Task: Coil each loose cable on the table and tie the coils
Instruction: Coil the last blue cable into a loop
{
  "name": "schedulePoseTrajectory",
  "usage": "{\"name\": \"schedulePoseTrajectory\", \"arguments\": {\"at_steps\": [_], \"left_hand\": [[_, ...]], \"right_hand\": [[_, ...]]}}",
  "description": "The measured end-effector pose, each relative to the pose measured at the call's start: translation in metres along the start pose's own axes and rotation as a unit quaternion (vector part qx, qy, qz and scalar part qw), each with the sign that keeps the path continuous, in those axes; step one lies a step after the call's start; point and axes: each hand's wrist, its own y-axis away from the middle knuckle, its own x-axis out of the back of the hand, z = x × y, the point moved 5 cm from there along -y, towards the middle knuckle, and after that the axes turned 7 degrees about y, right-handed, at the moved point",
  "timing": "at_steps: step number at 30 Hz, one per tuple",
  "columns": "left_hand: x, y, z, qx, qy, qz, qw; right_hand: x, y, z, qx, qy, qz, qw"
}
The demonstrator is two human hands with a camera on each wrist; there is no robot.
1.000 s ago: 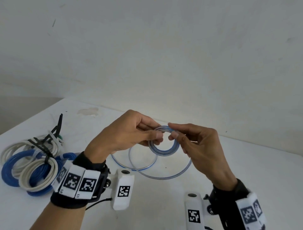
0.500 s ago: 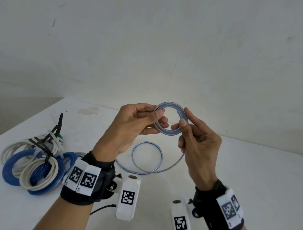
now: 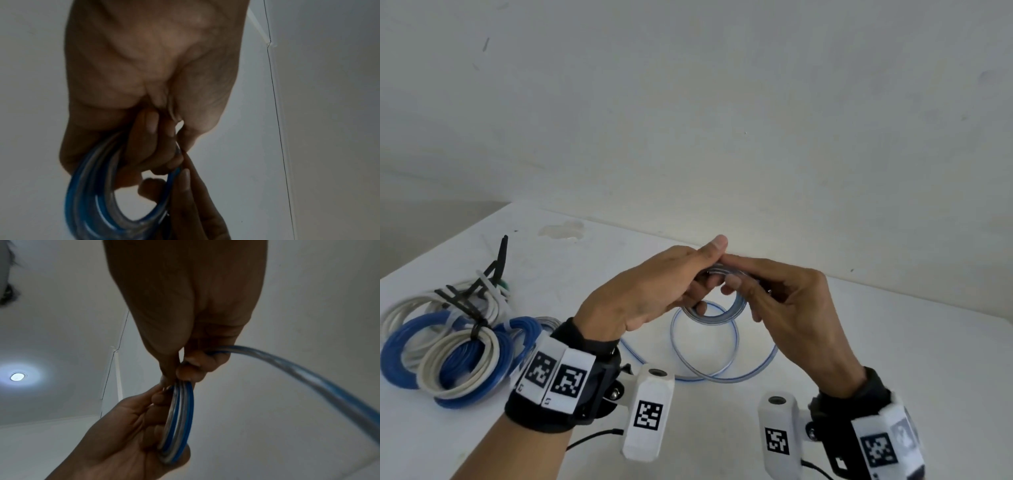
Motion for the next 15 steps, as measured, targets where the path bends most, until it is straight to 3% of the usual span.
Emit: {"name": "schedulePoseTrajectory", "arguments": {"at_steps": [5,9,12,15], "left_hand": [[0.012,0.002,0.007,-0.051,0.136,0.064,0.987],[0.017,0.004,0.015,-0.085,0.266,0.077,0.957],[0.007,-0.001,0.015,-0.090,0.269,0.091,0.955],[0.006,-0.003,0.012,-0.074,0.258,0.085,0.959]], "right_hand": [[0.001,-0.002,0.010,-0.055,-0.130,0.104,0.985],[-0.015,0.000,0.006,-0.066,-0.187,0.113,0.974],[-0.022,0.005,0.006,-0.076,-0.189,0.157,0.966],[-0.011,0.003,0.008,-0.066,-0.156,0.153,0.974]]}}
